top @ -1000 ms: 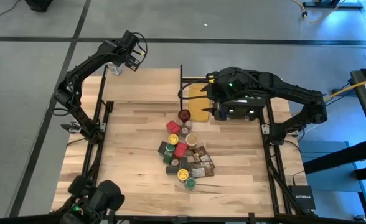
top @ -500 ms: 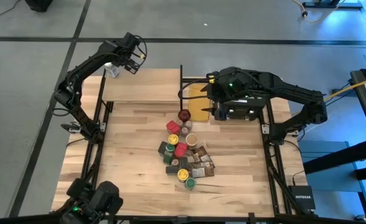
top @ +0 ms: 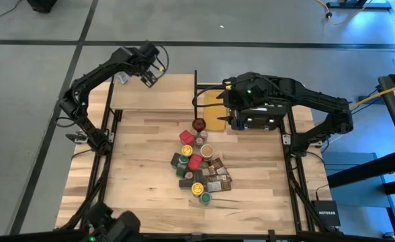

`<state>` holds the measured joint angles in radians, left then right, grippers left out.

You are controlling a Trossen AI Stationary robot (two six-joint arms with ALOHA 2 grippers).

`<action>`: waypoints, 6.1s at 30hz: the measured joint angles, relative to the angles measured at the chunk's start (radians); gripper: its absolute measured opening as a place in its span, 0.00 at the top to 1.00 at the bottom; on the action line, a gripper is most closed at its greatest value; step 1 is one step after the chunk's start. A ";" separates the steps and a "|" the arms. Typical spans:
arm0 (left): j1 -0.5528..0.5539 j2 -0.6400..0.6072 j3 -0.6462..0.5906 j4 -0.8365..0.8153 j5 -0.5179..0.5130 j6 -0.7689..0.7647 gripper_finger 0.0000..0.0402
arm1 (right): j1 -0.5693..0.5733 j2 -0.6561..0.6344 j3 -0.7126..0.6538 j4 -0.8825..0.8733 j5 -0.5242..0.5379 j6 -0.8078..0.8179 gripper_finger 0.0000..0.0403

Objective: Shelf spices
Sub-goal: Put the white seasoning bottle on the shelf, then put the bottom green seasoning bottle on the shelf

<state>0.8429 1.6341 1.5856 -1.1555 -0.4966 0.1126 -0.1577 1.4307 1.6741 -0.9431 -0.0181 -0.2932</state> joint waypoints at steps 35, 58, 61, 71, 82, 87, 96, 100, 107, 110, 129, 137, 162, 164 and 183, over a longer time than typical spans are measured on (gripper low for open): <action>0.077 0.002 -0.055 -0.129 -0.073 -0.139 0.42 | 0.000 0.000 0.000 -0.002 0.000 0.007 0.07; 0.120 0.002 -0.057 -0.071 -0.073 -0.157 0.42 | 0.000 0.000 0.000 -0.002 0.000 0.002 0.07; 0.120 0.002 -0.057 -0.057 -0.073 -0.155 0.42 | 0.000 0.000 0.000 -0.002 0.000 0.001 0.07; 0.073 -0.015 -0.057 -0.024 -0.074 -0.104 0.42 | 0.000 0.000 0.000 -0.002 0.000 0.000 0.07; -0.219 -0.269 -0.128 0.238 0.070 -0.025 0.42 | 0.000 0.000 0.000 -0.008 0.000 0.006 0.07; -0.362 -0.443 -0.354 0.593 0.116 0.053 0.42 | 0.000 0.000 0.000 -0.046 -0.009 0.044 0.07; -0.520 -0.667 -0.693 1.081 0.180 0.048 0.42 | 0.001 0.018 0.002 -0.006 -0.071 0.101 0.07; -0.591 -0.676 -0.755 1.102 0.206 0.078 0.42 | 0.036 0.069 0.002 0.008 -0.068 0.125 0.07; -0.686 -0.676 -0.753 1.102 0.228 0.109 0.42 | 0.159 0.155 0.002 0.024 -0.001 0.125 0.07; -0.708 -0.675 -0.754 1.102 0.269 0.103 0.42 | 0.213 0.183 0.001 0.017 0.011 0.130 0.07; -0.852 -0.676 -0.761 1.058 0.291 -0.086 0.42 | 0.579 0.236 -0.273 0.356 0.043 0.355 0.07; -0.932 -0.676 -0.761 1.018 0.238 -0.137 0.42 | 0.647 0.317 -0.310 0.491 0.000 0.562 0.07; -1.066 -0.676 -0.762 0.923 0.195 -0.246 0.42 | 0.715 0.485 -0.305 0.545 0.189 1.042 0.25; -1.066 -0.676 -0.762 0.921 0.195 -0.250 0.42 | 0.715 0.485 -0.305 0.545 0.211 1.058 0.26; -1.070 -0.676 -0.762 0.902 0.159 -0.287 0.42 | 0.721 0.507 -0.283 0.513 0.275 1.014 0.49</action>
<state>-0.2272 0.9585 0.8238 -0.2535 -0.3375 -0.1744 0.5632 1.9373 1.3906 -0.4306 0.2574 0.7210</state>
